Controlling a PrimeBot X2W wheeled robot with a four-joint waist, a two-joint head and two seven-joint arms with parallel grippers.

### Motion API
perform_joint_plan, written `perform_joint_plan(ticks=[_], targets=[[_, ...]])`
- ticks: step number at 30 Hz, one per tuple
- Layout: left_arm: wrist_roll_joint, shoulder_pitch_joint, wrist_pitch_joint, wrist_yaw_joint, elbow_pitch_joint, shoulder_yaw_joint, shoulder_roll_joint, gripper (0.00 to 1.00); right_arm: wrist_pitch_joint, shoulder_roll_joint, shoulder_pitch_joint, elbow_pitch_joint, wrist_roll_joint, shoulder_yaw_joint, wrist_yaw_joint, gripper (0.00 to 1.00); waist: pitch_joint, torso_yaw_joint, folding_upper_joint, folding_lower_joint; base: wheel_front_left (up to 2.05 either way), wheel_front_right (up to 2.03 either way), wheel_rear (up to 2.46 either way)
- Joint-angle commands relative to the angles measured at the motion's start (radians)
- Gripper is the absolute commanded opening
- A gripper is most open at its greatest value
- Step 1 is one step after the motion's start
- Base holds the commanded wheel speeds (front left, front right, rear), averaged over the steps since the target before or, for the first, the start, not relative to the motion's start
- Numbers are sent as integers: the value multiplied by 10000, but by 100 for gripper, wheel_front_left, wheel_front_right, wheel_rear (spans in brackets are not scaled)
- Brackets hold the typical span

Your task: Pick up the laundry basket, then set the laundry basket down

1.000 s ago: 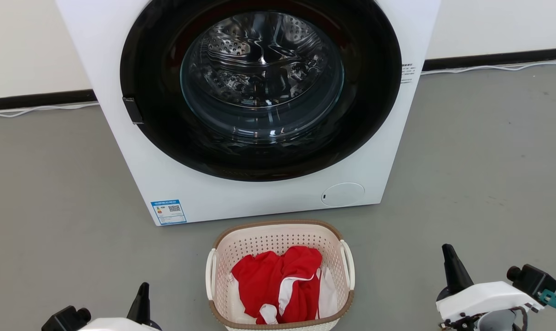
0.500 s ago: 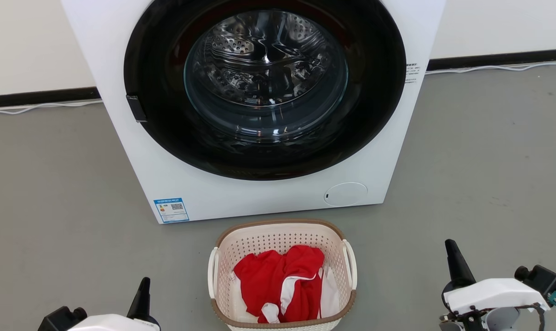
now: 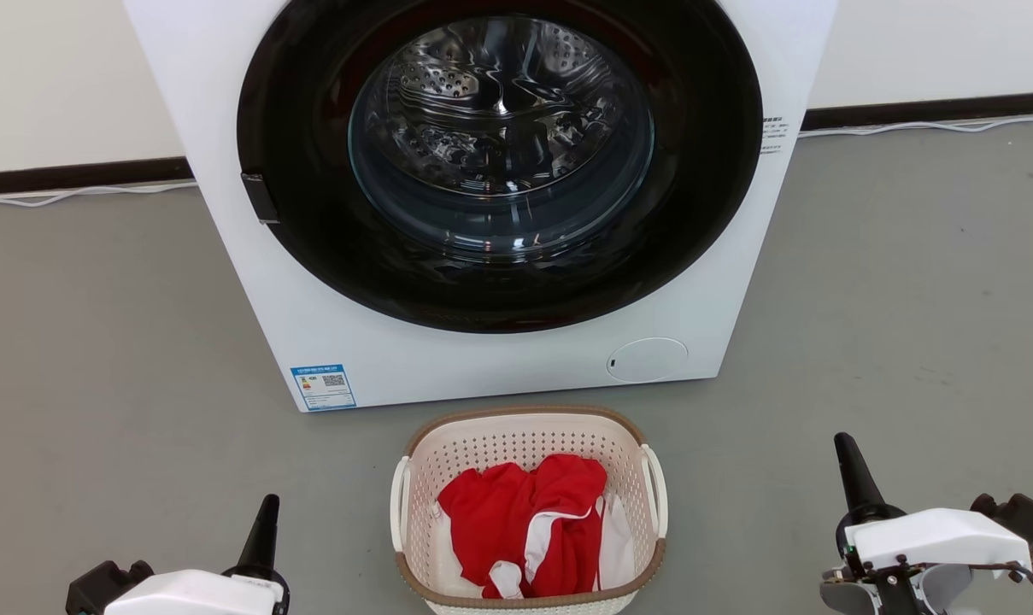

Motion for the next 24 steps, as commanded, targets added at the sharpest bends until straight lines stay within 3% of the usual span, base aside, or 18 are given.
perform_joint_plan(ticks=[1, 24], targets=[[-232, -559, 71, -159, -326, 284, 30, 0, 102, -41, -91, -381, 332, 77, 50, 0, 3, 9, -1, 0, 0, 0, 0], [-2130, -779, 702, -621, -591, 778, -183, 0, 734, 29, 12, -1060, 2851, -233, 62, 0, 49, 150, -1, 0, 0, 0, 0]])
